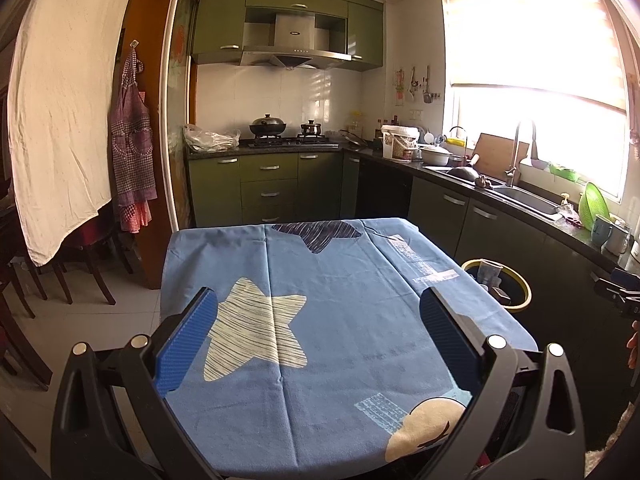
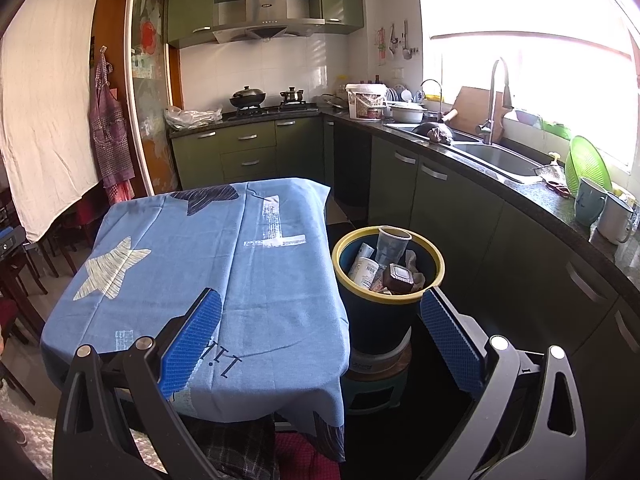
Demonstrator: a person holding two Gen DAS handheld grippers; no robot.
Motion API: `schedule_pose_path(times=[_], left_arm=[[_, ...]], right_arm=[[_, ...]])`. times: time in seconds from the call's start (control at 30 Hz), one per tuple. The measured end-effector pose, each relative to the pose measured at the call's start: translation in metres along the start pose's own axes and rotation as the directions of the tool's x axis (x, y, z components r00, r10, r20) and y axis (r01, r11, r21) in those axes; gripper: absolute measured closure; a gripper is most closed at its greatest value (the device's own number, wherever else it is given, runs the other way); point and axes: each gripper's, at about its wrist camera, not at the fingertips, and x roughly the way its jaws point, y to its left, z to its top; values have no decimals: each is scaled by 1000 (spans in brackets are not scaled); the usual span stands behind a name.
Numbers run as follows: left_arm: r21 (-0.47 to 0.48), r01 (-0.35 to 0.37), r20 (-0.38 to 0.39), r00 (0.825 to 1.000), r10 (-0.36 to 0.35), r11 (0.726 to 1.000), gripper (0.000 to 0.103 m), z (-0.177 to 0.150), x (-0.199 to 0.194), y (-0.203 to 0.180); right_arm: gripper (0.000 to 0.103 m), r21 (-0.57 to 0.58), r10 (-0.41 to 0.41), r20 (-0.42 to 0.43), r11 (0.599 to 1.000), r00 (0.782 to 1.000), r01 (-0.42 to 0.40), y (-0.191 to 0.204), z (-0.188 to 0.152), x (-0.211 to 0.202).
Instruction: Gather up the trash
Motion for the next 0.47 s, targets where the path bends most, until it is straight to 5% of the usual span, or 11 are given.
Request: schedule_pose_path(times=[0.47], left_arm=[[-24,38,-93,995,-40,999,7,-3,34,10]], right_arm=[[5,0,7,-28,1000,1000,-7,1,4,13]])
